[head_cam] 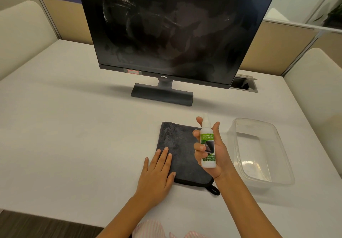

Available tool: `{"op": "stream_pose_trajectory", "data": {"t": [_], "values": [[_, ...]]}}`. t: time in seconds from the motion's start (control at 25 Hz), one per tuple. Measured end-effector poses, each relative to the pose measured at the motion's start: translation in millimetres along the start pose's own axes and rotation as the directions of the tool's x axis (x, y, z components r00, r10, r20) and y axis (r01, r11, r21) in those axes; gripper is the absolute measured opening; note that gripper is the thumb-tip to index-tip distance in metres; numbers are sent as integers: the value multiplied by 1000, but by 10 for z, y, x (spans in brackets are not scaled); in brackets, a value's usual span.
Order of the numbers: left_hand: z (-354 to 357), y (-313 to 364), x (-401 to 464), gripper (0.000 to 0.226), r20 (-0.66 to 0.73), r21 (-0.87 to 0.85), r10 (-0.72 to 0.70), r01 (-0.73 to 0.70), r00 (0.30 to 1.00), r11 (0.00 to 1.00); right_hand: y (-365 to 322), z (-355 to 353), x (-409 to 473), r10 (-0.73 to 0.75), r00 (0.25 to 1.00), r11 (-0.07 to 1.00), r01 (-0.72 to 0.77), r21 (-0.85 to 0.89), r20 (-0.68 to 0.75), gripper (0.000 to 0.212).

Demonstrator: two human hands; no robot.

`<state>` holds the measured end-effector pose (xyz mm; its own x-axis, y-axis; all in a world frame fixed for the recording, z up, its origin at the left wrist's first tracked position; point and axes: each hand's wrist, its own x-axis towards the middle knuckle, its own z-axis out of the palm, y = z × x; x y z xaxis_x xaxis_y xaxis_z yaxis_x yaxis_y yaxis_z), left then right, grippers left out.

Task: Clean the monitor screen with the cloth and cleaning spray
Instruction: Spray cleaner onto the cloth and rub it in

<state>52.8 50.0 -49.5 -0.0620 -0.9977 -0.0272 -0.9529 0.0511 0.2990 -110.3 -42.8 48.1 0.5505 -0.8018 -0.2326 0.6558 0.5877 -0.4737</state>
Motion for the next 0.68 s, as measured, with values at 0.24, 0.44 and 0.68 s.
{"op": "stream_pose_trajectory", "data": {"t": [0.24,0.44,0.68], "values": [[-17,15,-6,63,-2,9,-4,4,1000,1000,-6,3,-30,-5,1000,997,3,-72,-30,46],[-14,13,-11,63,-6,11,-6,6,1000,1000,4,-40,-27,13,1000,998,-14,-65,-10,52],[-21,8,-14,63,3,8,-2,2,1000,1000,10,-84,-6,28,998,998,-25,-50,61,48]]}}
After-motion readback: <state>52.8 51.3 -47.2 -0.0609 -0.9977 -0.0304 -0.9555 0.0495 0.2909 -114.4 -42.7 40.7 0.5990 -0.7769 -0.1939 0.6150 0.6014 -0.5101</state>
